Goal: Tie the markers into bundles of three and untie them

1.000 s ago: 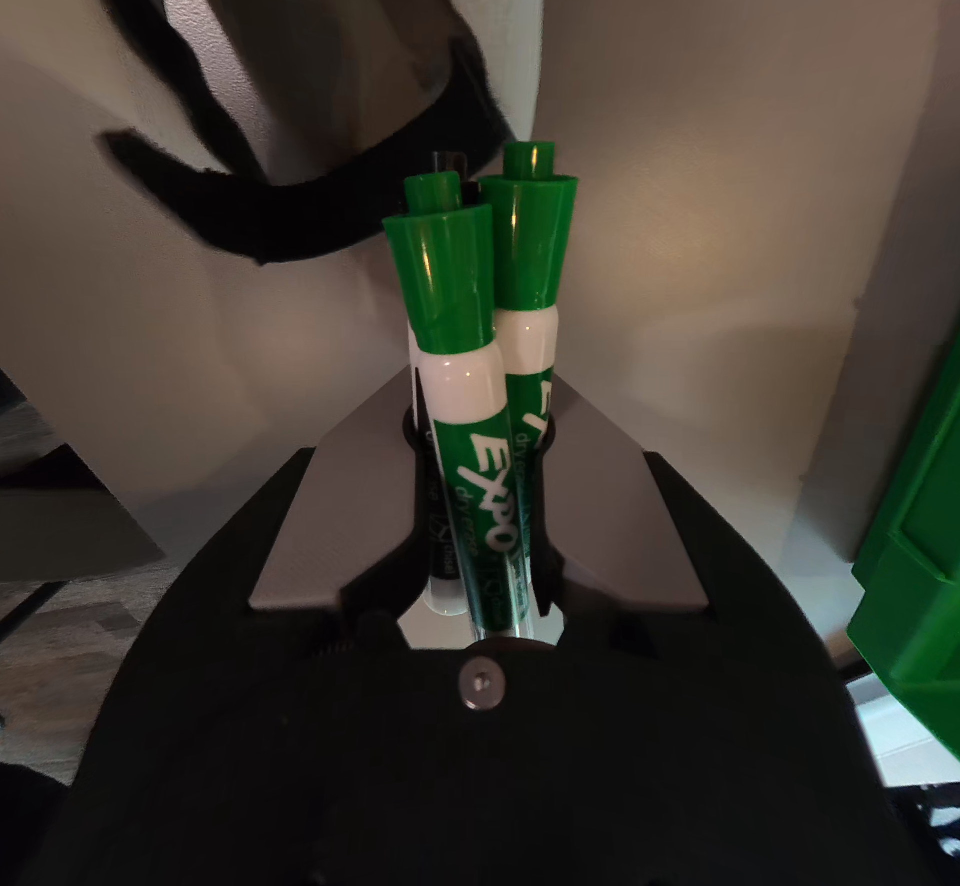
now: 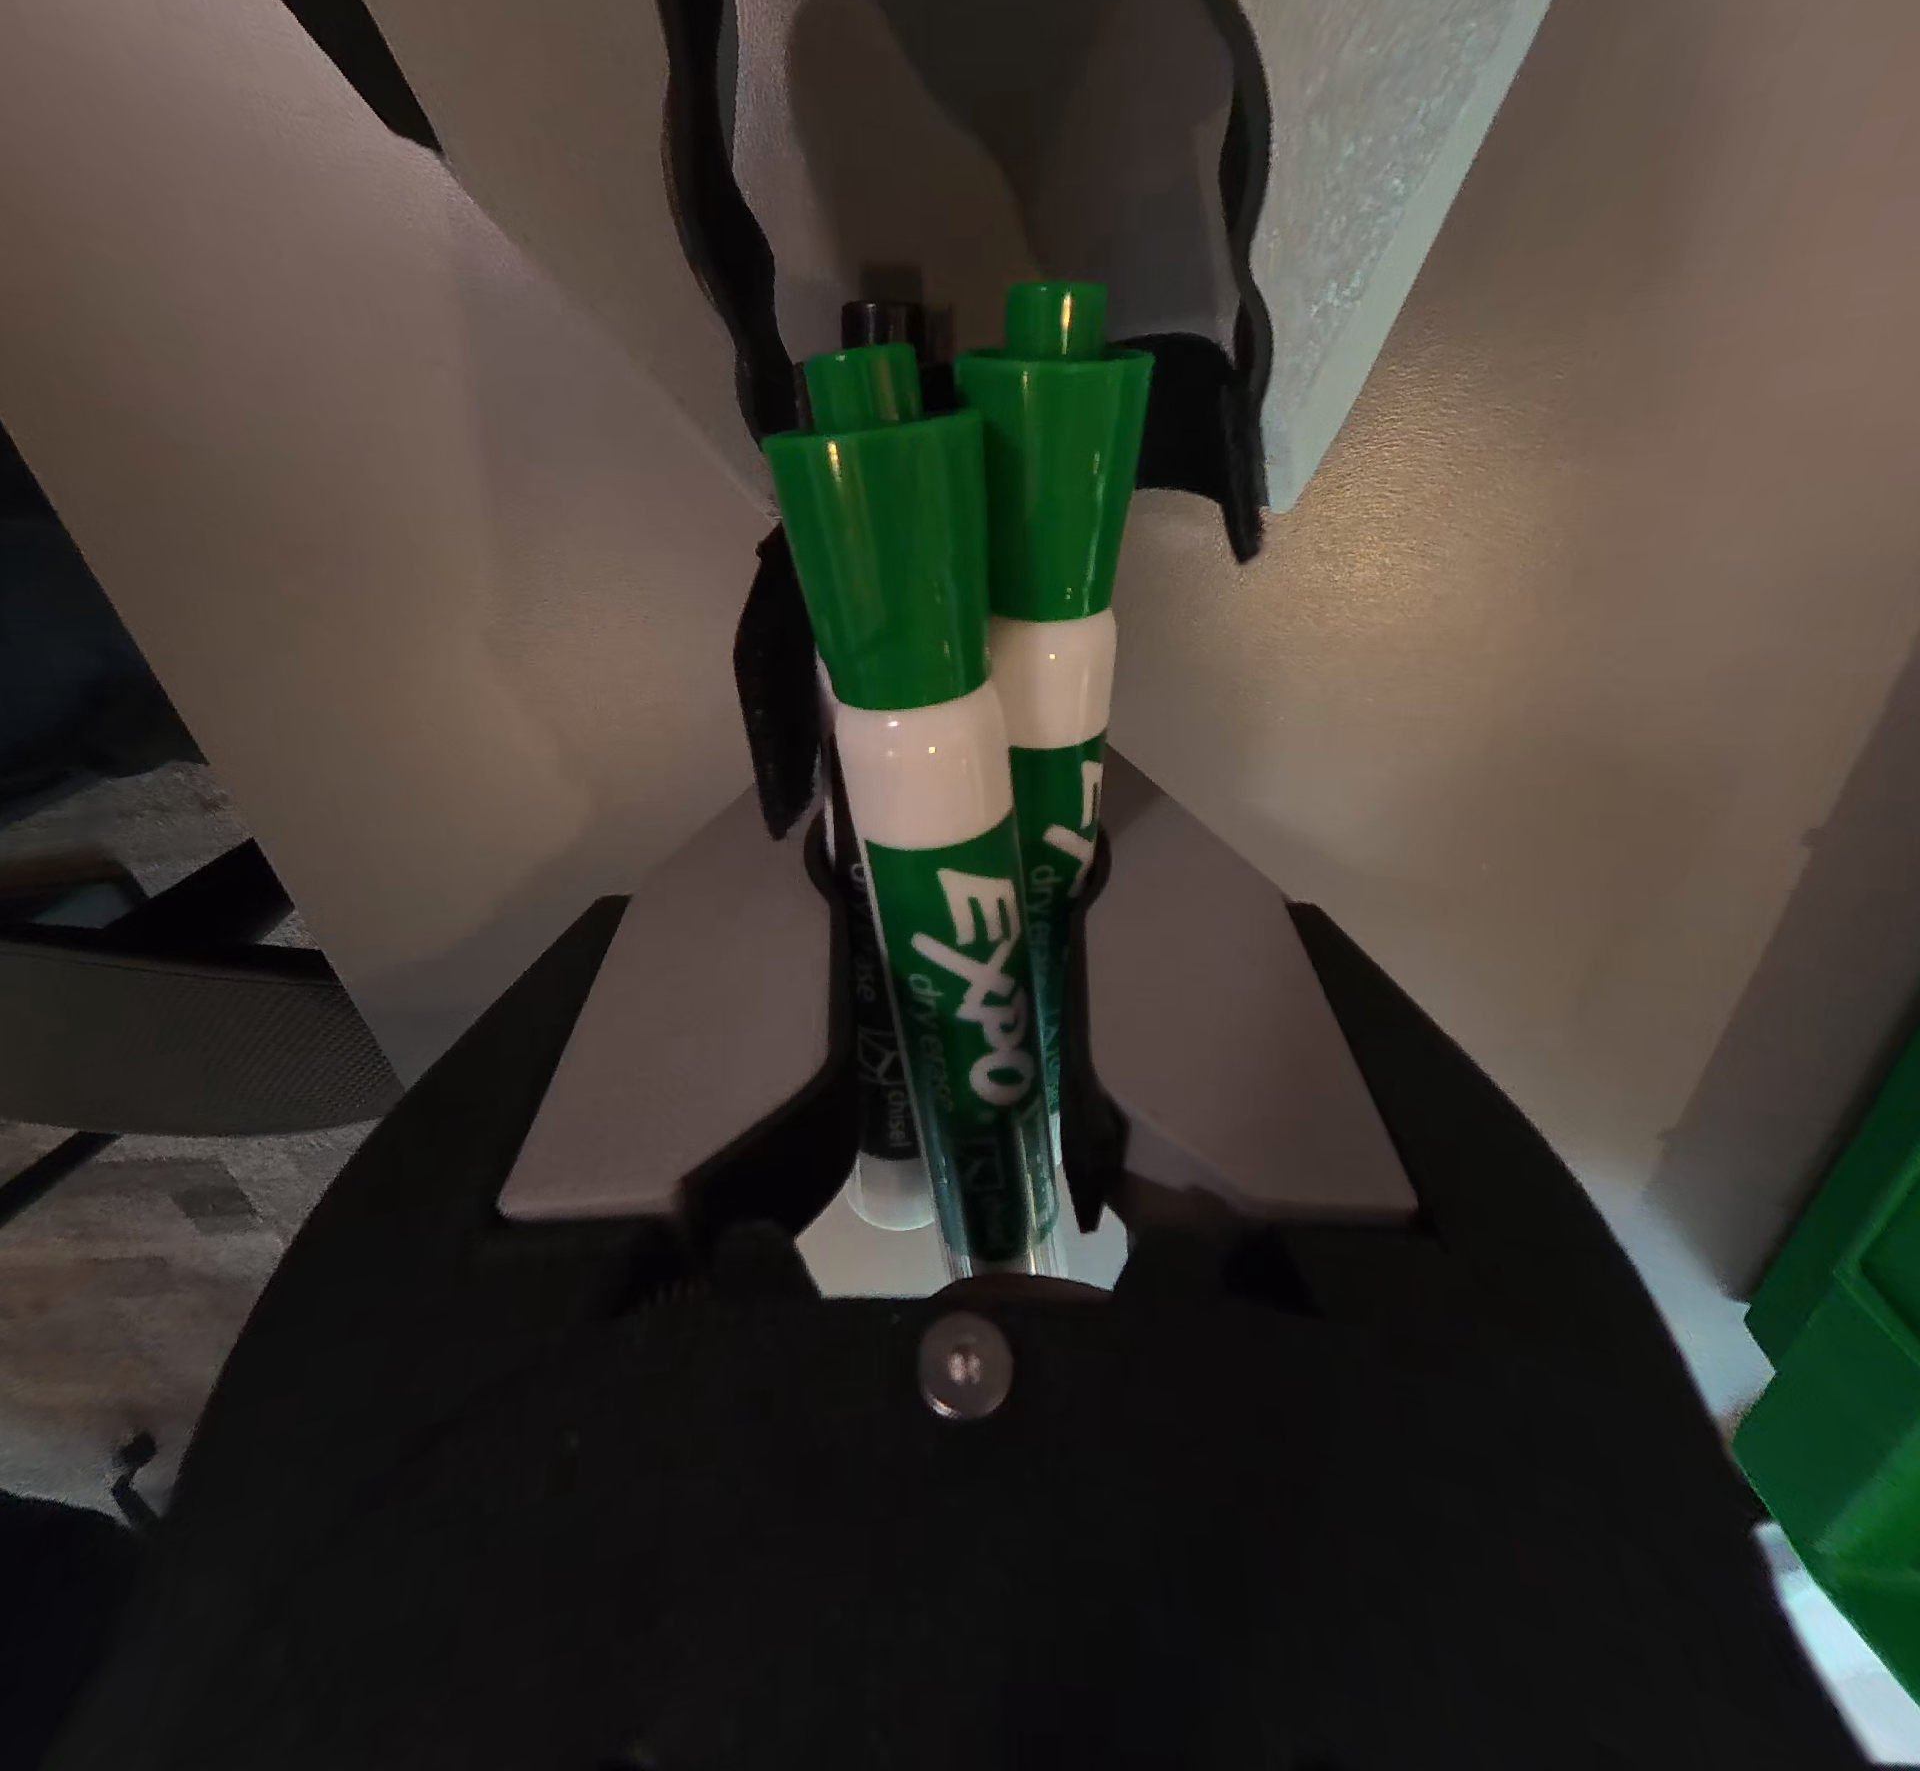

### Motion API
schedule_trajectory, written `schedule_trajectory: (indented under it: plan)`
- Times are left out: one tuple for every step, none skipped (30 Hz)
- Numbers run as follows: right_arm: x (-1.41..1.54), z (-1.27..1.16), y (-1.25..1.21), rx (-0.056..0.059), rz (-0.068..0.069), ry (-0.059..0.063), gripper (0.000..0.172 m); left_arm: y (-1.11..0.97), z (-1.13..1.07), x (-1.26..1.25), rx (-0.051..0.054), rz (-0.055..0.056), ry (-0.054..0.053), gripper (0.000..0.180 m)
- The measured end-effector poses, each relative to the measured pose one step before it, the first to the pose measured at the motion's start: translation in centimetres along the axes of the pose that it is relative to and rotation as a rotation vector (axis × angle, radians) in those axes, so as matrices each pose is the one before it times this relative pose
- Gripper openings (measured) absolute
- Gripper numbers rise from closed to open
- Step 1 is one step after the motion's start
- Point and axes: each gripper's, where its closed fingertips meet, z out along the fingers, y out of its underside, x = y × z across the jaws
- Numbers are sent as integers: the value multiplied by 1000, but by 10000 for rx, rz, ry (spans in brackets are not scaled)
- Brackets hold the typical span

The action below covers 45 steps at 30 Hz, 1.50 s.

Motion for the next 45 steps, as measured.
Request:
schedule_trajectory:
  plan:
    - [-3, -13, -23, 43, 69, -24, 36, -72, -66, 0, 62, -31, 24, 63]
    - [-4, -2, -21, 30, 115, -22, 37, -24, -17, -57, 18, -24, -24, 62]
    - [6, -3, -24, 10, 107, -21, 37, 28, 25, -81, -28, -3, -72, 62]
    - [17, -10, -19, -6, 92, -10, 37, 69, 65, -51, -62, 40, -78, 62]
    - [0, -4, -23, -16, 111, -10, 37, 62, 77, -28, -65, 81, -98, 62]
    - [8, 5, -35, -21, 100, -6, 36, 20, 57, -47, -40, 111, -133, 62]
    - [2, 2, 8, -33, 25, 13, 36, -58, 24, -17, 9, 134, -128, 61]
    - [1, 5, -1, -39, -20, 24, 37, -123, 3, -25, 55, 120, -134, 59]
    - [-2, 14, 5, -40, -31, 22, 37, -165, -19, 29, 84, 106, -71, 57]
    - [2, 7, 12, -35, -46, 29, 37, -158, -32, 0, 84, 67, -67, 56]
    - [-3, 2, 12, -27, -50, 30, 37, -100, -25, 1, 60, 33, -30, 55]
    - [9, 8, 6, -9, -30, 21, 37, -78, -17, -17, 44, -1, -16, 55]
    - [-5, -2, 0, 4, -45, 18, 36, -104, -33, -47, 71, -24, -13, 55]
    - [-39, 12, -45, 51, -87, 6, 36, -165, -68, -35, 112, -25, -2, 56]
    - [-94, 14, -111, 80, -70, -26, 36, -266, -101, -73, 177, -12, -19, 56]
    - [-63, 10, -93, 62, -52, -16, 37, -381, -138, -72, 257, 15, -38, 56]
    - [-29, 15, -44, 31, -16, 2, 37, -386, -153, -4, 266, 42, -7, 56]
    - [-1, -11, -1, 3, 19, -6, 36, -269, -101, 40, 188, 49, 9, 56]
    - [-2, 6, -4, -10, -9, -3, 37, -165, -66, 28, 115, 55, -7, 56]
    - [-1, 2, 5, -19, -25, 5, 37, -134, -40, -8, 88, 64, -36, 56]
    - [4, 5, 12, -27, -7, 3, 37, -134, -30, 19, 85, 77, -32, 55]
    - [-1, 3, 2, -34, -6, 4, 37, -173, -38, 56, 107, 97, -15, 55]
    - [-2, 7, -1, -30, -8, 9, 37, -198, -44, 42, 126, 104, -37, 55]
    - [1, -2, -2, -25, -2, 6, 37, -225, -63, 34, 144, 110, -46, 54]
    - [1, 7, -38, 1, -10, 9, 37, -223, -65, 56, 149, 110, -32, 53]
    - [-5, 11, -49, 7, 2, 5, 37, -180, -48, 64, 121, 103, -24, 53]
    - [4, 2, -15, -14, 25, -1, 37, -141, -36, 24, 93, 84, -48, 52]
    - [-1, 8, -6, -20, 28, -3, 37, -110, -26, -7, 67, 67, -55, 52]
    - [3, -4, 0, -24, 14, 0, 36, -73, -19, 35, 45, 56, -18, 51]
    - [21, 4, 14, -29, -3, 17, 36, -38, -14, 11, 31, 37, -19, 51]
    - [-8, 4, 1, -29, 15, 1, 36, -28, -16, -9, 20, 19, -26, 51]
    - [8, 1, 1, -29, 32, -9, 36, -59, -28, -18, 39, 2, -24, 51]
    - [-2, -1, -4, -36, 17, -6, 36, -104, -48, -32, 73, -8, -23, 50]
    - [5, 7, 6, -40, 8, 1, 36, -119, -48, -9, 77, -20, -11, 48]
    - [-5, 7, 2, -42, 10, 3, 36, -112, -43, 9, 71, -29, 6, 48]
    - [7, 5, 5, -45, 1, 8, 36, -98, -36, 45, 62, -28, 23, 47]
    - [-2, -2, 8, -42, -14, 15, 37, -85, -14, 43, 49, -24, 16, 46]
    - [-3, 13, 3, -33, -5, 10, 36, -46, -6, 28, 16, -3, 1, 45]
    - [3, -3, 4, -20, 10, -4, 36, 9, 13, 22, -11, 4, -3, 44]
    - [-4, 4, -3, -11, -6, -3, 36, -23, -5, 65, 8, 16, 20, 43]
    - [-1, -2, 1, -3, 5, -5, 36, -37, -4, 22, 23, 21, -3, 42]
    - [7, 0, 4, 6, 21, -9, 36, -27, -21, 8, 16, 6, -4, 42]
    - [-3, -5, -7, 13, 21, -16, 36, -5, -8, -14, 6, -16, 4, 41]
    - [0, 4, -9, 12, 30, -17, 36, -6, -13, -17, 3, -28, 5, 41]
    - [-6, -9, -4, 9, 35, -17, 36, -9, 0, -19, 4, -20, -8, 41]
